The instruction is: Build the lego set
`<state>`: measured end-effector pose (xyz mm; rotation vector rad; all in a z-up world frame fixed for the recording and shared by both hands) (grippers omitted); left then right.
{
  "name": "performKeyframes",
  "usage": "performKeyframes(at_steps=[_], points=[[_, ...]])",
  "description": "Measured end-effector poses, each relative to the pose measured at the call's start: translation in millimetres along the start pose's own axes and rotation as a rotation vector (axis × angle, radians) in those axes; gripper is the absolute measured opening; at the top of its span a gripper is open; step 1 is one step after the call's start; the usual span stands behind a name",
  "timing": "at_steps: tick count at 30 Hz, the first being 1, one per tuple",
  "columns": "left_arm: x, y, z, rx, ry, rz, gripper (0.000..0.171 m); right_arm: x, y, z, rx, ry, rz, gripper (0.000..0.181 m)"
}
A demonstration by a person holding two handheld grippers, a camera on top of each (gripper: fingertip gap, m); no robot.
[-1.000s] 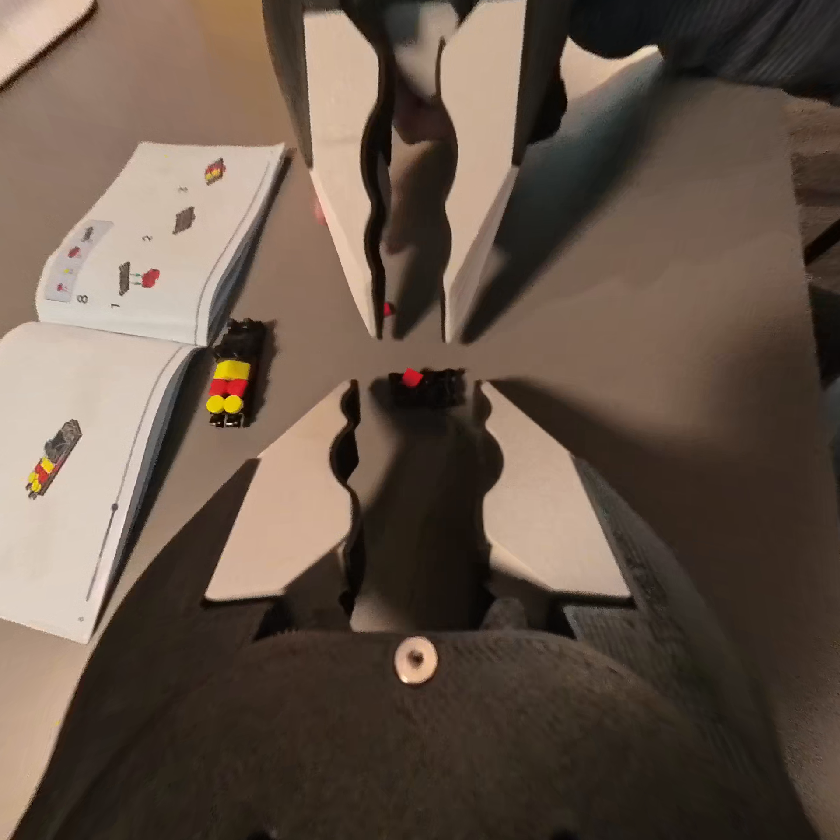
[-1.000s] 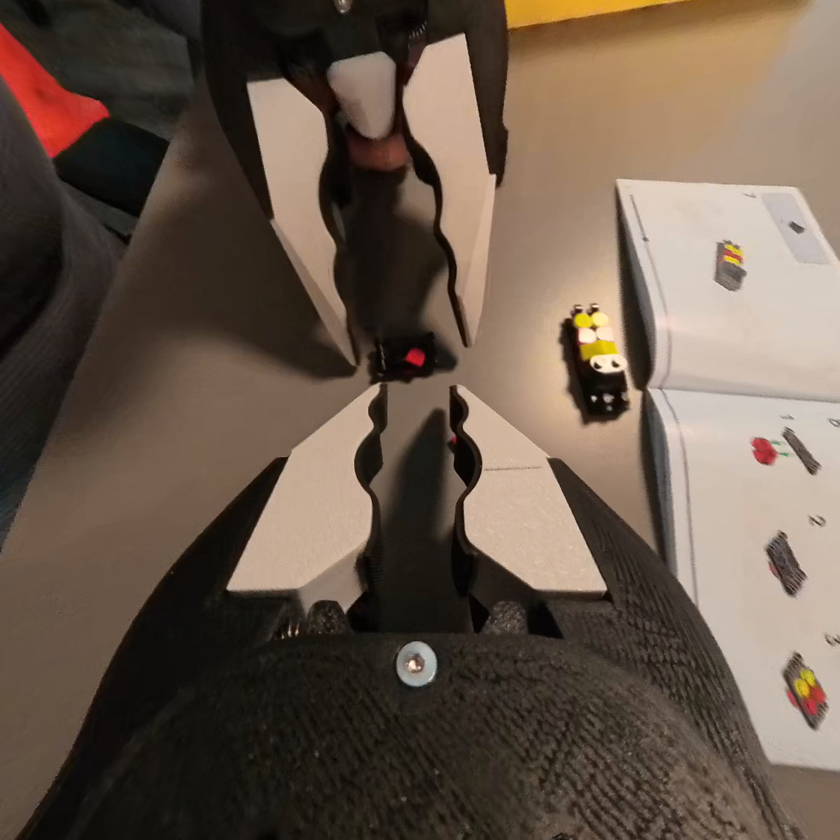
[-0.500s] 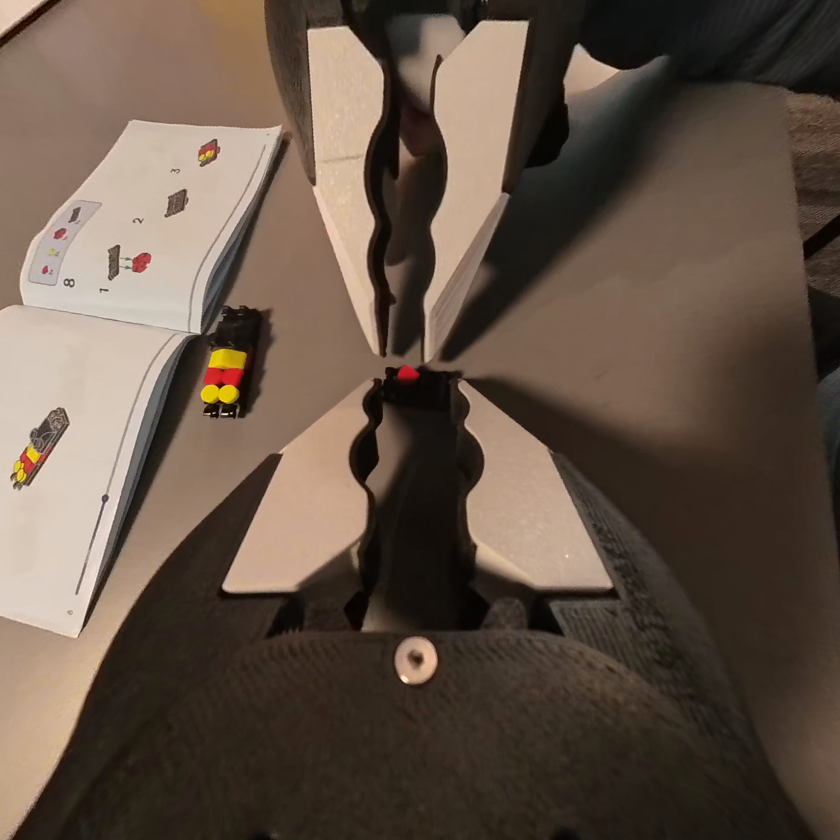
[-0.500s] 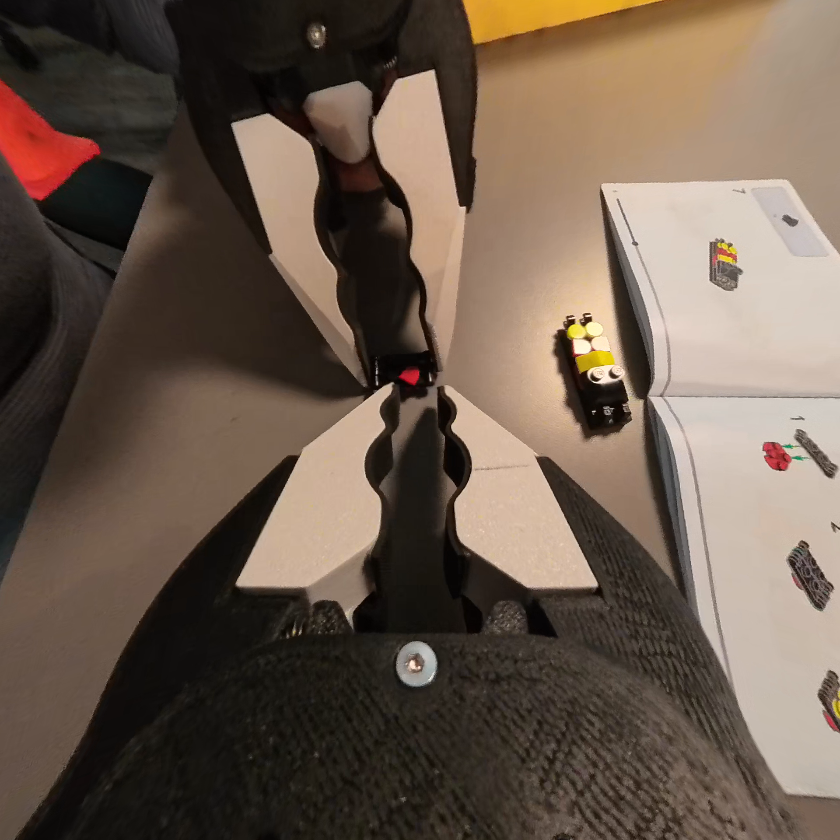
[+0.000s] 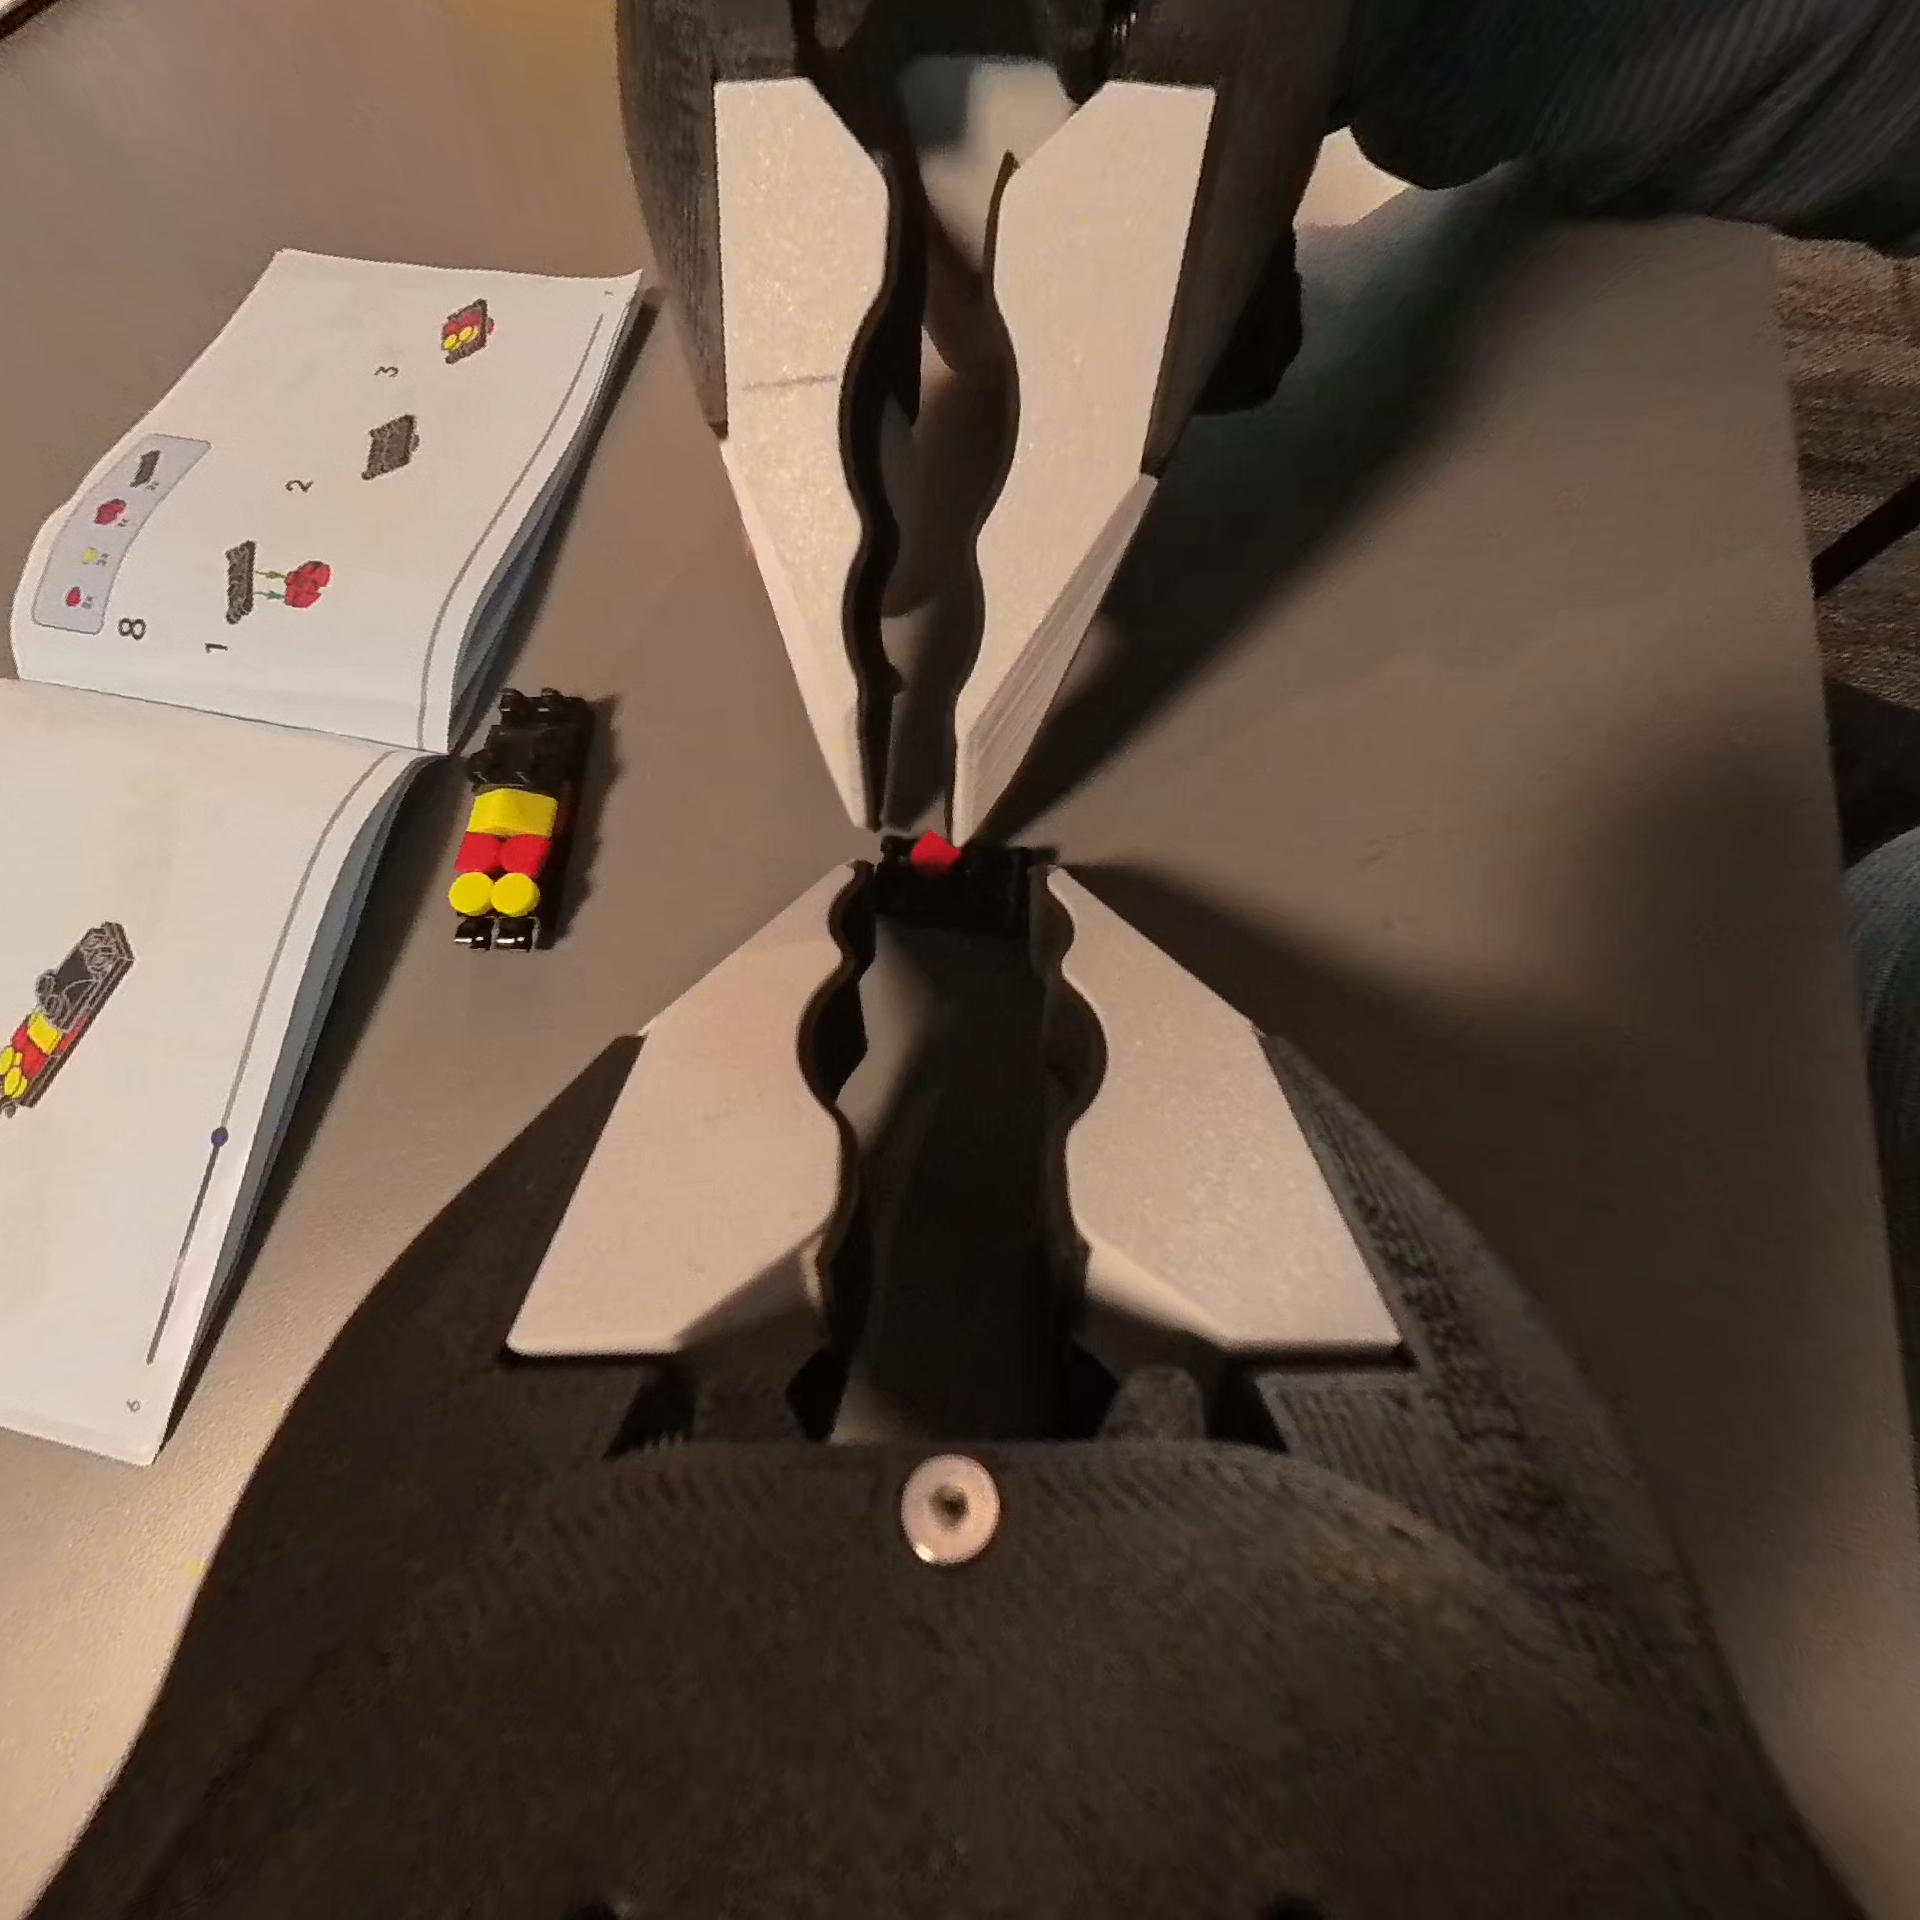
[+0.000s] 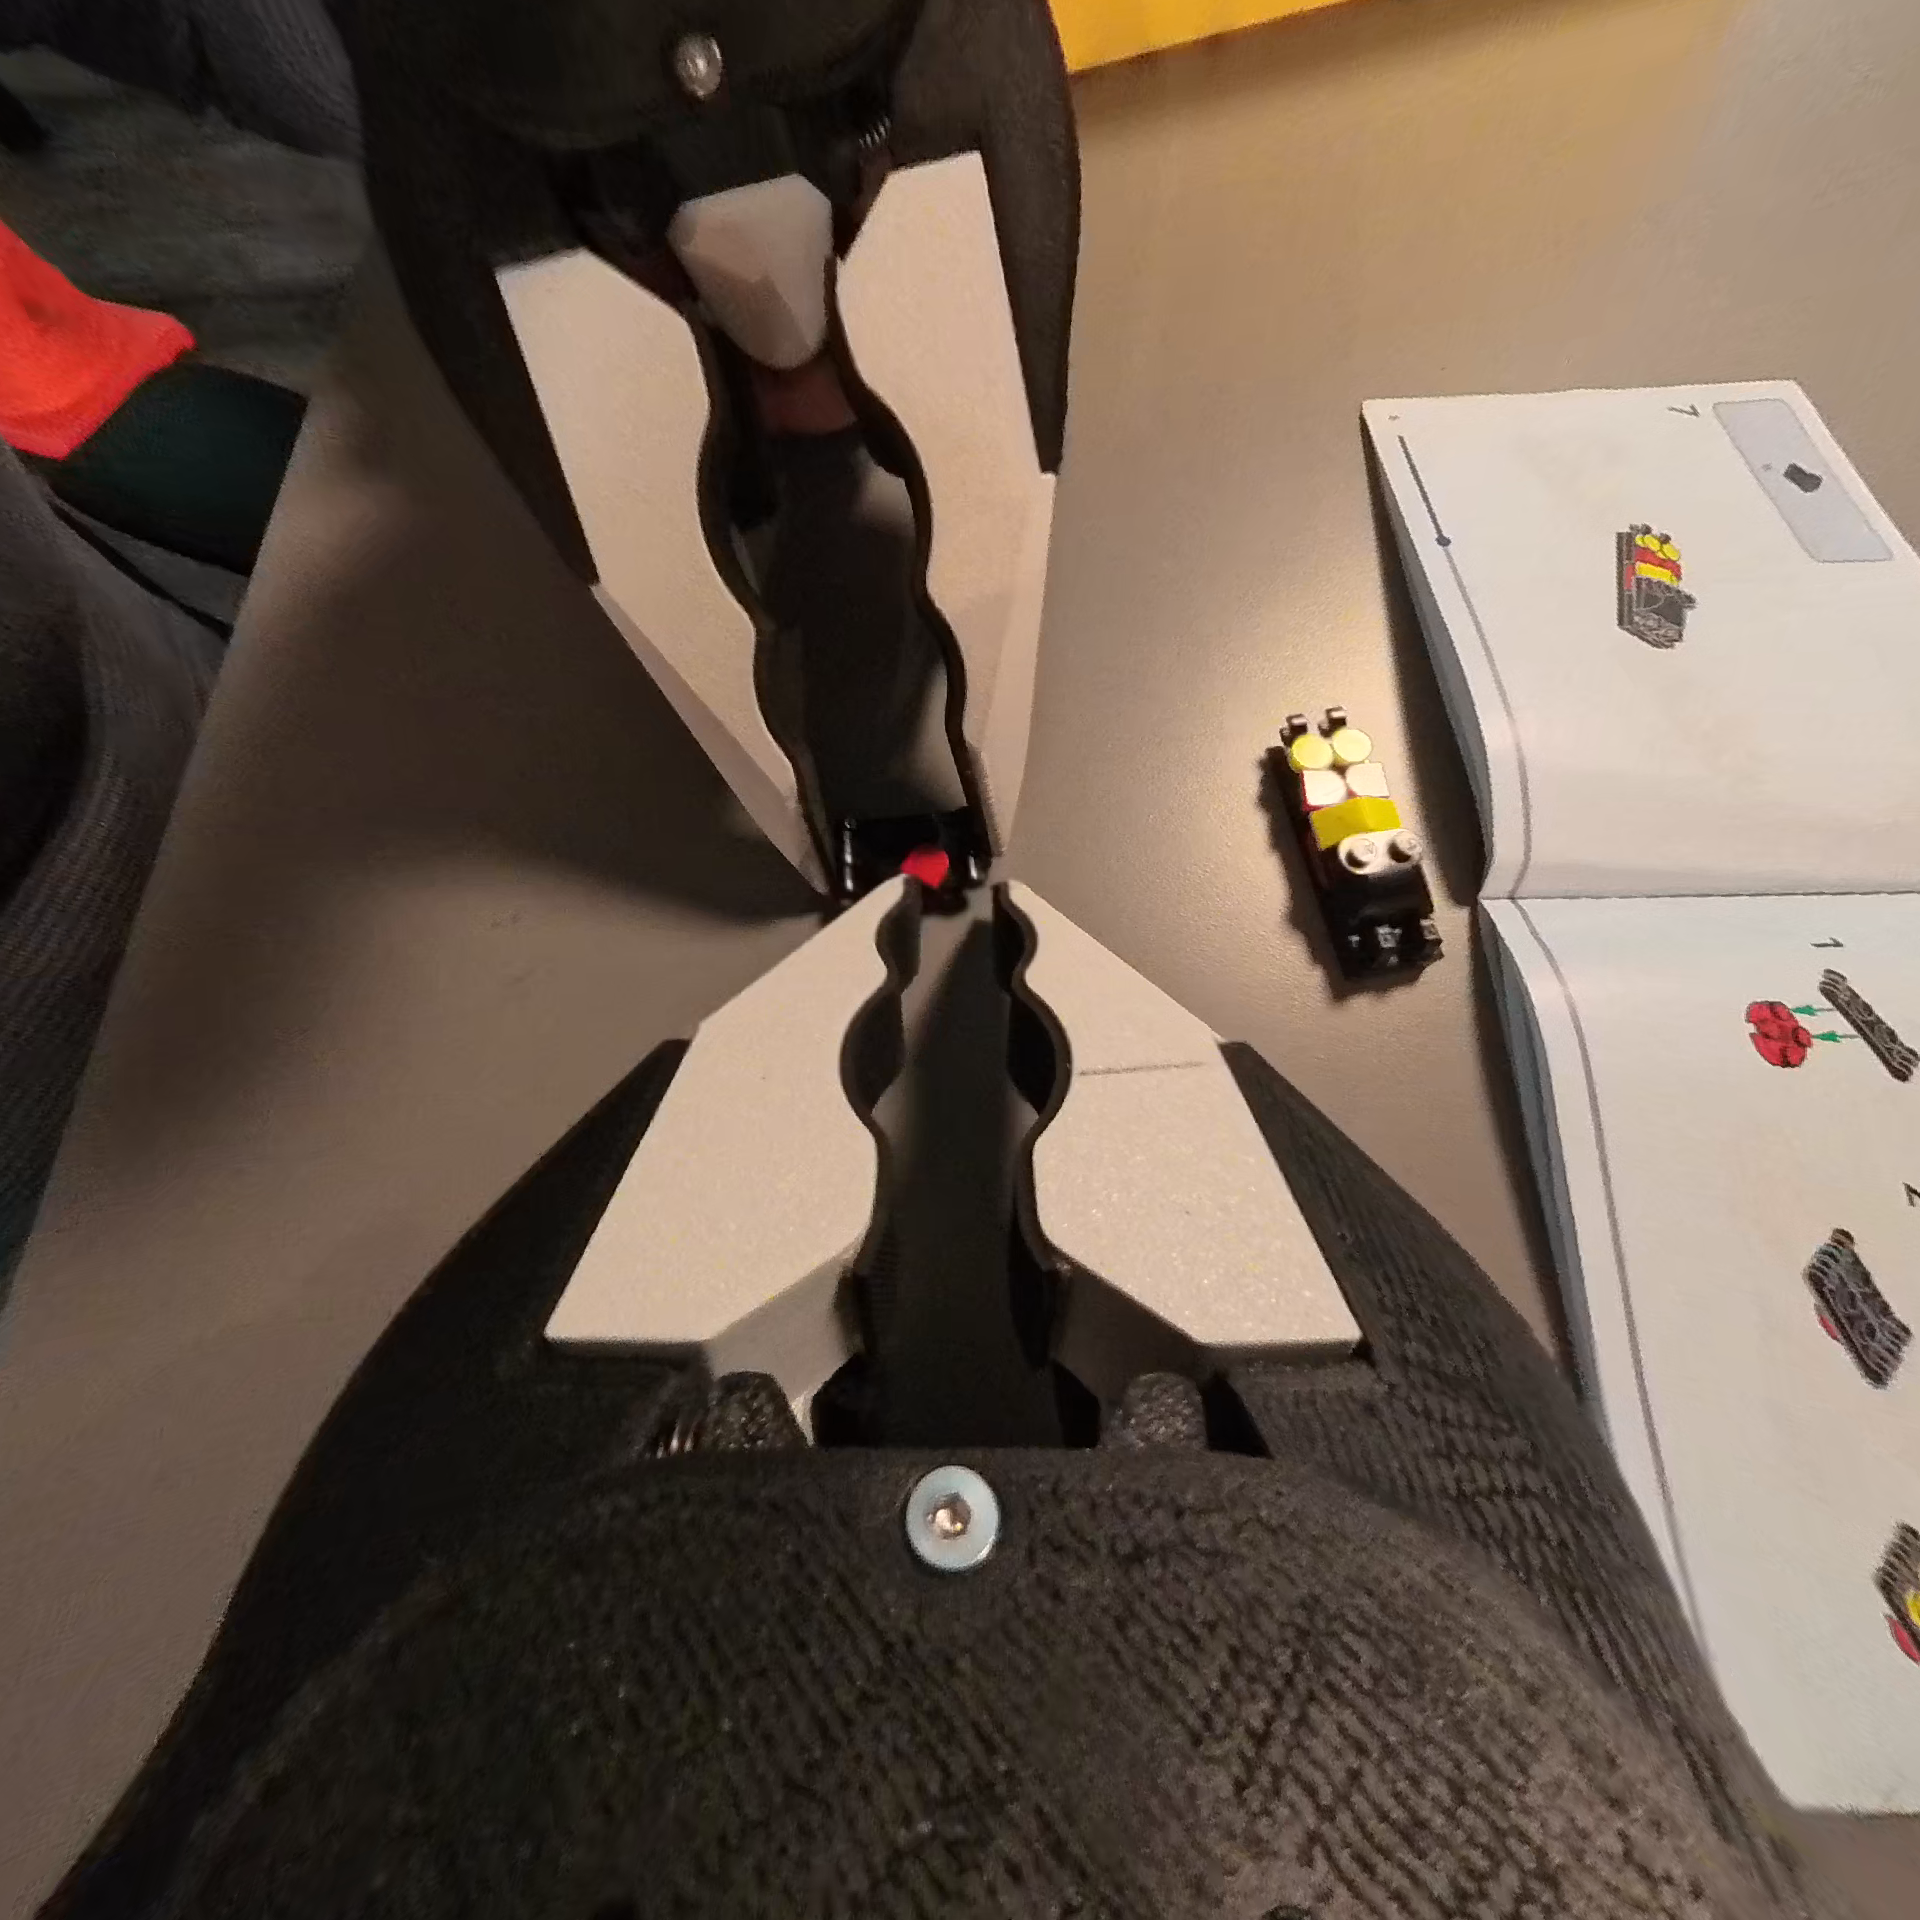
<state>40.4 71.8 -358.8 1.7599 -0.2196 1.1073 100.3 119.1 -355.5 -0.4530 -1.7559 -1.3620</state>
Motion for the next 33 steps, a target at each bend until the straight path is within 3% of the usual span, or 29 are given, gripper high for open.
performKeyframes(at_steps=[33], points=[[-0.9, 0.5, -2.2, -0.051, 0.043, -0.004, 0.030, -0.1, 0.0, 4.3, -0.028, 0.018, -0.003, 0.020]])
Point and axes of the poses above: each gripper's, where its closed fingertips meet, y back along the fingers, x out of its top, z = x × y across the jaws, the point moved 5 cm from there along y, back along the fingers, and after that the axes turned 2 degrees about x, right-handed, at the moved point
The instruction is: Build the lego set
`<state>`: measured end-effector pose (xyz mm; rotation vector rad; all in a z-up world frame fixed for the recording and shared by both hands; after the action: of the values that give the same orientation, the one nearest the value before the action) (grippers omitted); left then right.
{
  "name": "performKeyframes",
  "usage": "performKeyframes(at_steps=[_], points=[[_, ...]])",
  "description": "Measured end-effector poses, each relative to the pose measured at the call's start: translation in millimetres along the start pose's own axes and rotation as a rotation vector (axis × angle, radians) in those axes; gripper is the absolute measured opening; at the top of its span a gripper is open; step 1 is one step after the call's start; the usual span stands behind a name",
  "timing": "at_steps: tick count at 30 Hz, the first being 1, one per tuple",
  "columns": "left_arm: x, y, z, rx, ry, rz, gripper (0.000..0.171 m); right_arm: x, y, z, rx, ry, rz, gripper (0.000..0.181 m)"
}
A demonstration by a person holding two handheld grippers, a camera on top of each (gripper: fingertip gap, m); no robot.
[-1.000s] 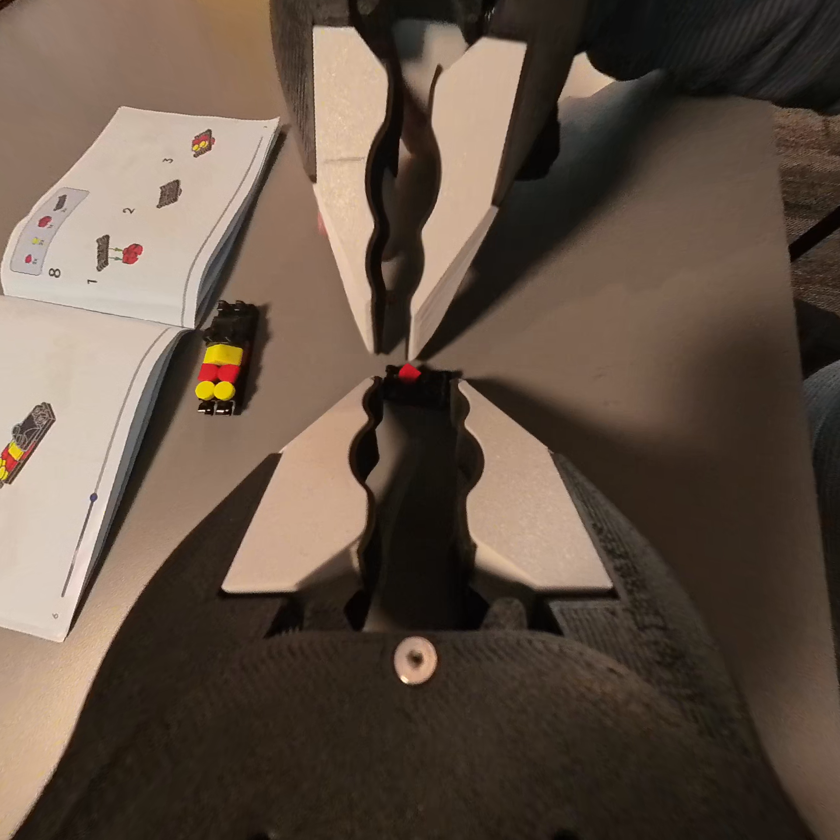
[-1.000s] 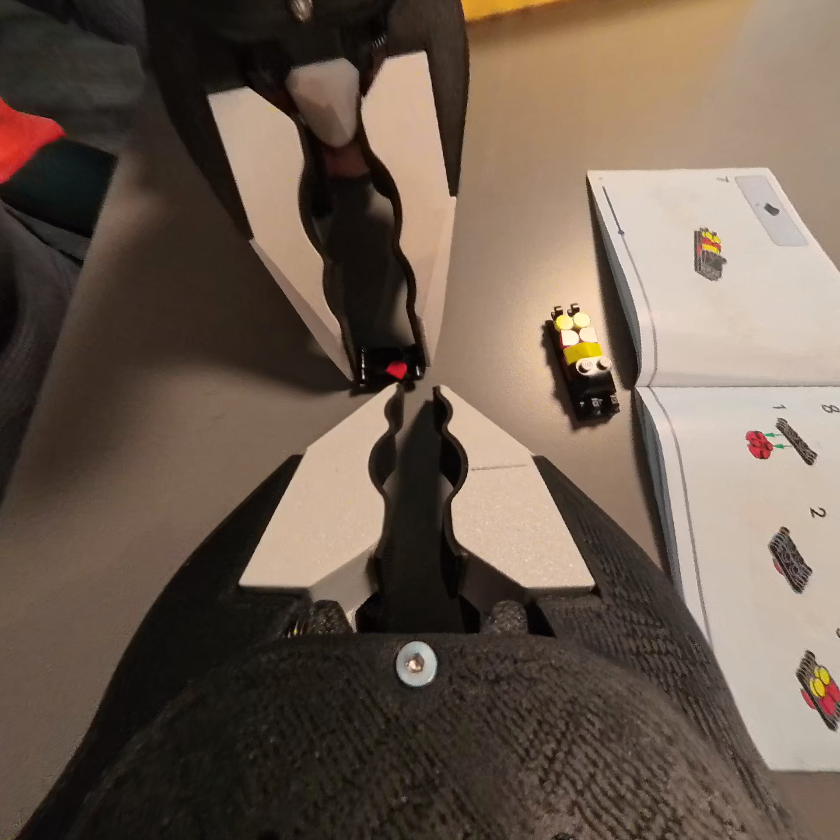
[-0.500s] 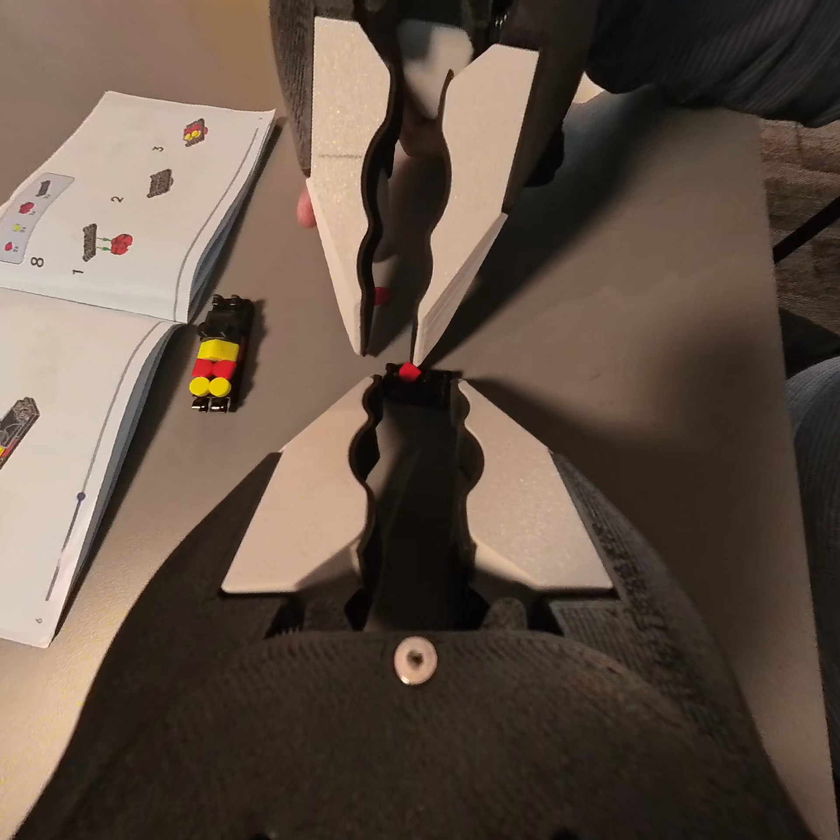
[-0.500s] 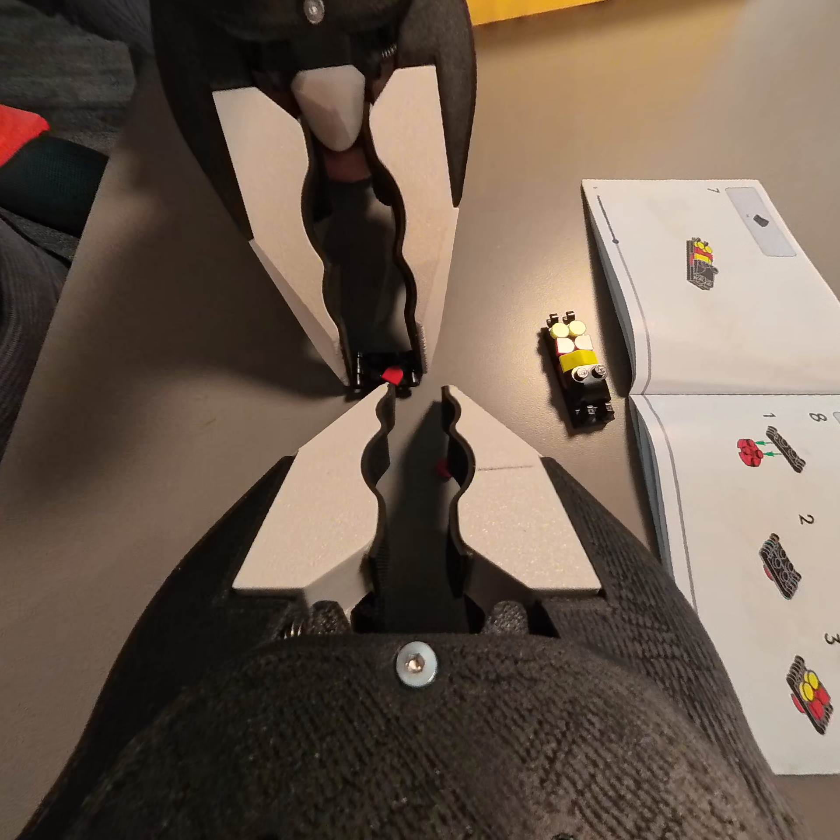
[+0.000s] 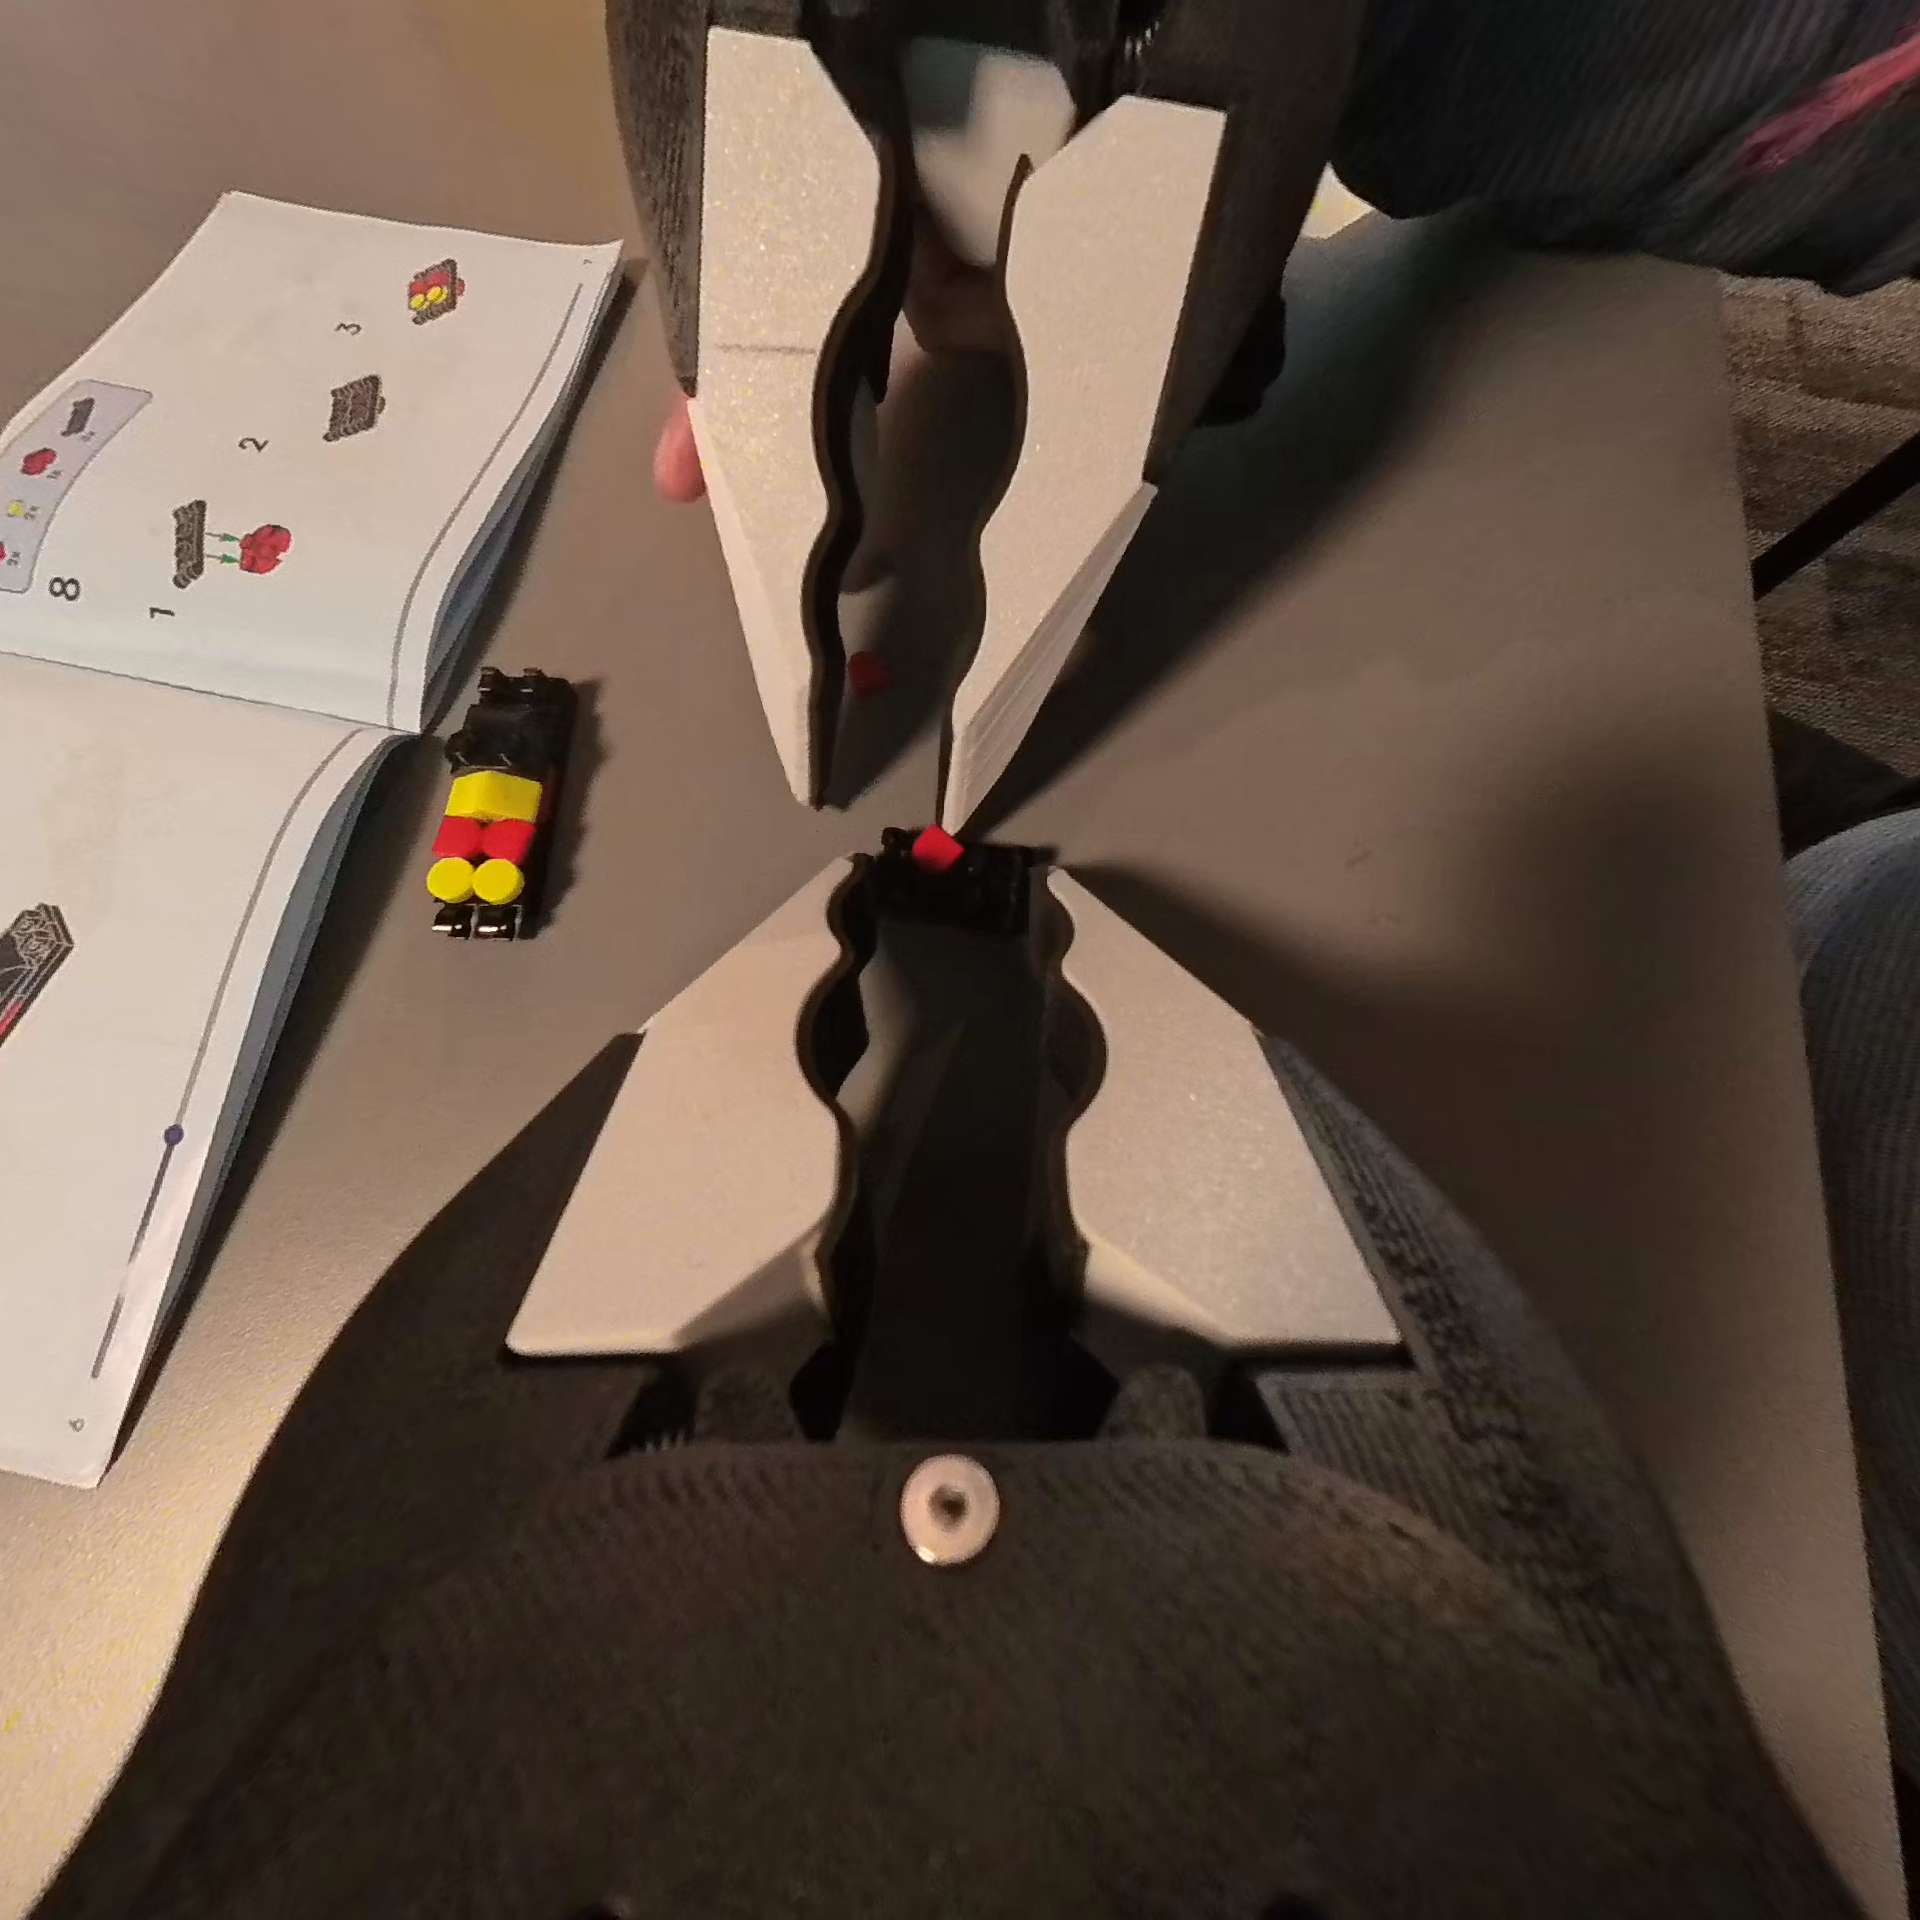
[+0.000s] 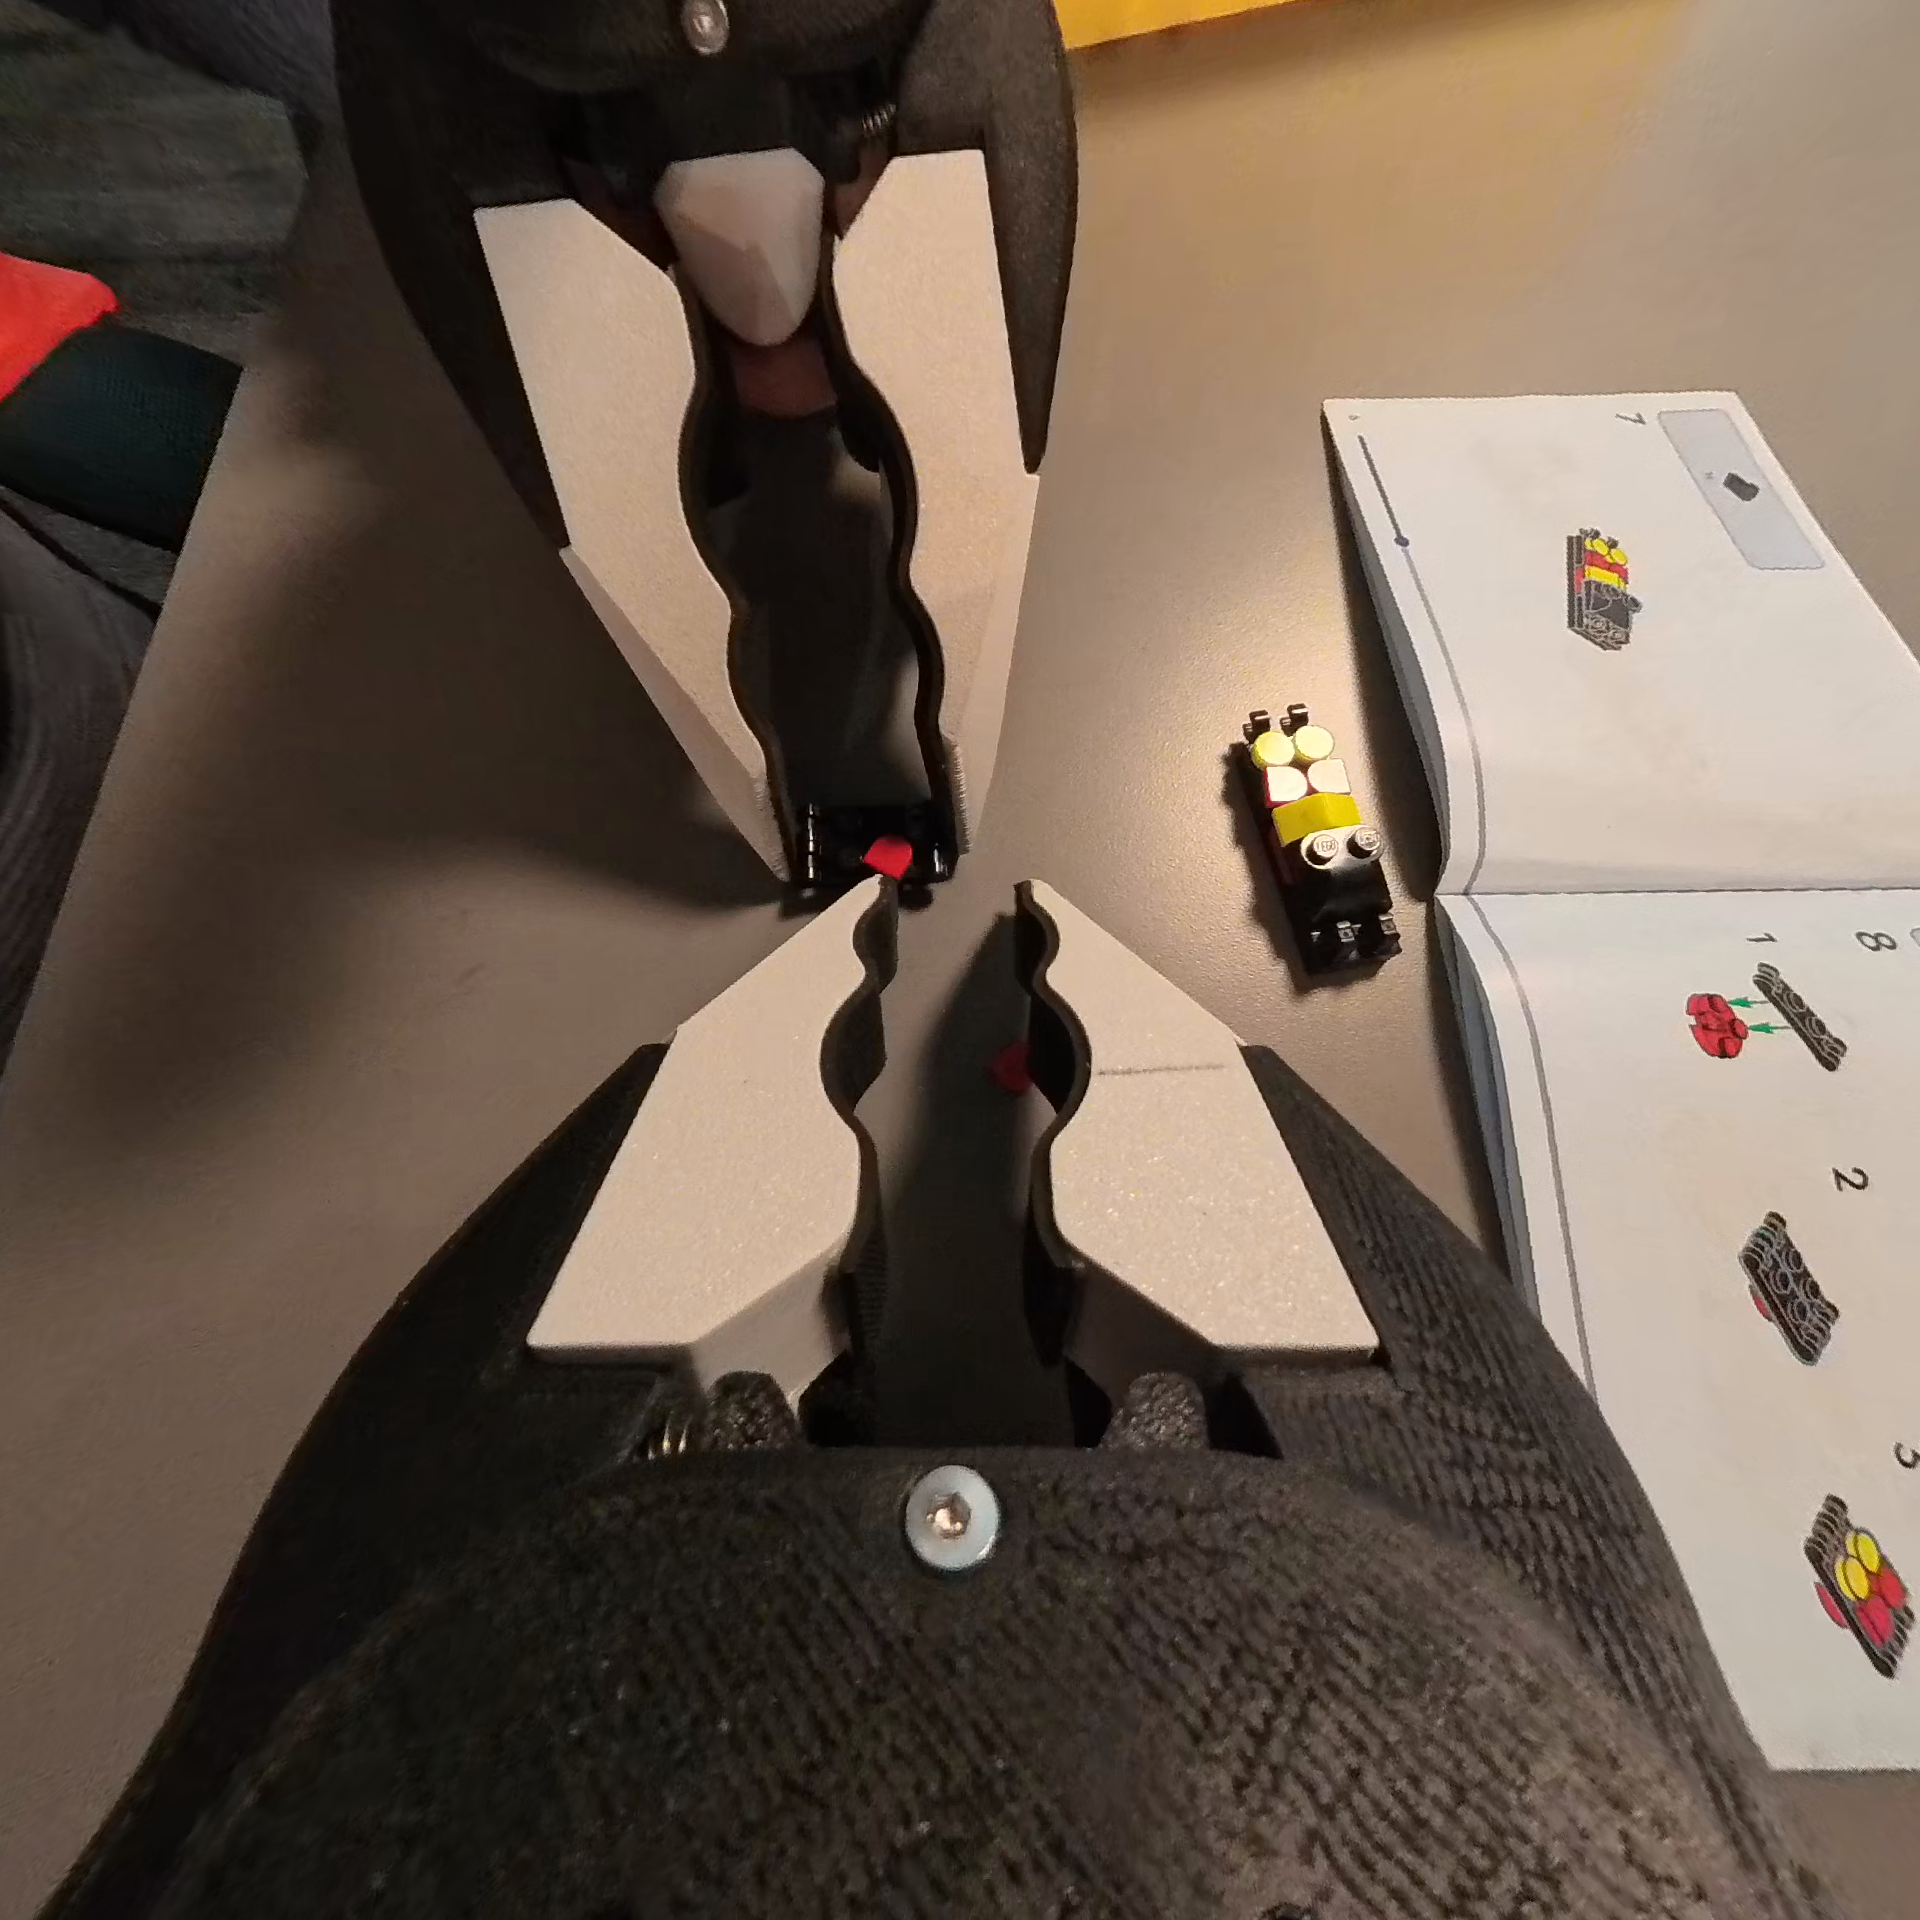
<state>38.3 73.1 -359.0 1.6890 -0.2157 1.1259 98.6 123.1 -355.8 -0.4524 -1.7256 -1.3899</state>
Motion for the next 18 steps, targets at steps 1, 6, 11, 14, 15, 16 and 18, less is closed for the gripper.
performKeyframes(at_steps=[1, 6, 11, 14, 15, 16, 18], points=[[0.0, 0.0, 0.1, 0.001, -0.001, 0.000, 0.030, -0.1, -0.1, 0.3, 0.001, -0.003, -0.001, 0.021], [0.1, -0.4, 2.3, -0.019, -0.009, 0.000, 0.030, -0.2, -2.2, 7.6, -0.078, 0.006, -0.017, 0.007], [2.6, -3.2, 9.5, -0.018, -0.042, 0.003, 0.030, 5.4, 2.7, 6.9, -0.032, -0.021, 0.053, 0.009], [2.5, -3.2, 9.2, -0.026, -0.033, 0.002, 0.030, -0.7, 10.3, 1.9, 0.040, -0.034, 0.056, 0.011], [2.5, -3.2, 9.1, -0.030, -0.029, 0.002, 0.030, -1.5, 10.6, -0.6, 0.062, -0.028, 0.052, 0.011], [2.5, -3.2, 9.0, -0.032, -0.027, 0.002, 0.030, -2.3, 9.6, -3.0, 0.078, -0.018, 0.041, 0.012], [2.5, -3.2, 8.9, -0.035, -0.024, 0.001, 0.030, -4.7, 5.9, -6.2, 0.085, 0.004, 0.002, 0.013]])
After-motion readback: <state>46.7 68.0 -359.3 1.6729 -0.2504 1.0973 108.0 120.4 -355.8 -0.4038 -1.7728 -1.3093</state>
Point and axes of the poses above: each gripper's, where its closed fingertips meet, y back along the fingers, x out of its top, z = x × y across the jaws, the point moved 5 cm from there along y, back along the fingers, and after that the axes turned 2 degrees about x, right-handed, at the moved point
